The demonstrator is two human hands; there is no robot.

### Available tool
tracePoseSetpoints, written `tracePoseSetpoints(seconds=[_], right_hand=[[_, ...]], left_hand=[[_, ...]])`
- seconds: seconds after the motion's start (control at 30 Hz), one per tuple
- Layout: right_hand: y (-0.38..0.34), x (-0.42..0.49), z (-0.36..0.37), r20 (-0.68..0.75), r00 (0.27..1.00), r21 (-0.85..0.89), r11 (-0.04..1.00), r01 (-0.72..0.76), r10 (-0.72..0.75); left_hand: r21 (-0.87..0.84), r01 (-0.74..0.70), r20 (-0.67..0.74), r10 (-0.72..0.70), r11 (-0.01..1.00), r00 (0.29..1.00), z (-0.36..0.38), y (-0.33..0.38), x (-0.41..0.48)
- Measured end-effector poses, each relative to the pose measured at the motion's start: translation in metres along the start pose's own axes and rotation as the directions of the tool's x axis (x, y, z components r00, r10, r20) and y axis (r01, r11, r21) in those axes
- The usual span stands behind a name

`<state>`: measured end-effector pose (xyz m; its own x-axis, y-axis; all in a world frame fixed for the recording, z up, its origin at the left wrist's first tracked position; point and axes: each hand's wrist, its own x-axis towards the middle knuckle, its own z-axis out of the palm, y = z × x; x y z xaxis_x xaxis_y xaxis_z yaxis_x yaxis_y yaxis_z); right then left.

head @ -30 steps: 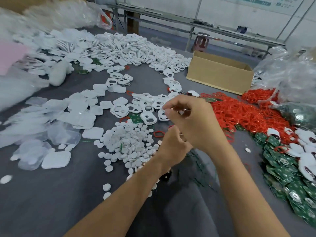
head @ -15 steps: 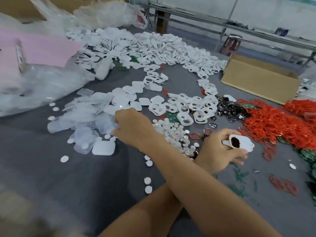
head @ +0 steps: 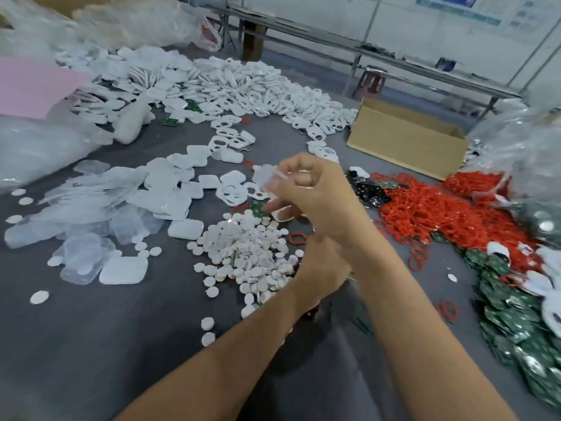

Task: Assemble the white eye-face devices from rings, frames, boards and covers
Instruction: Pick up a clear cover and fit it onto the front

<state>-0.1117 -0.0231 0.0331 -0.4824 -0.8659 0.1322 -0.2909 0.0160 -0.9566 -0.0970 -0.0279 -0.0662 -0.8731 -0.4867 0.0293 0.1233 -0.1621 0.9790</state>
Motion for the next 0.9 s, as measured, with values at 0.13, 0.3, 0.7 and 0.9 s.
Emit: tracePoseSetpoints(seconds=[0.13, 0.3, 0.7, 0.9], right_hand=[[0.003, -0.020, -0.058, -0.150, 0.989, 0.032, 0.999, 0.020, -0.015], [0.014, -0.036, -0.094, -0.163, 0.985, 0.044, 0.997, 0.057, -0.049], [0.020, -0.038, -0.113, -0.148, 0.989, 0.086, 0.996, 0.002, 0.011], [0.023, -0.040, -0.122, -0.129, 0.989, 0.139, 0.988, -0.059, 0.077]], left_hand=[[-0.006, -0.083, -0.059, 0.082, 0.997, 0.995, 0.003, 0.004, 0.000], [-0.061, -0.097, -0.087, 0.091, 0.993, 0.992, 0.005, 0.000, 0.002], [-0.036, -0.103, -0.116, 0.099, 0.994, 0.988, 0.002, 0.006, 0.002], [0.019, -0.146, -0.154, 0.147, 0.989, 0.977, -0.001, 0.005, 0.003]])
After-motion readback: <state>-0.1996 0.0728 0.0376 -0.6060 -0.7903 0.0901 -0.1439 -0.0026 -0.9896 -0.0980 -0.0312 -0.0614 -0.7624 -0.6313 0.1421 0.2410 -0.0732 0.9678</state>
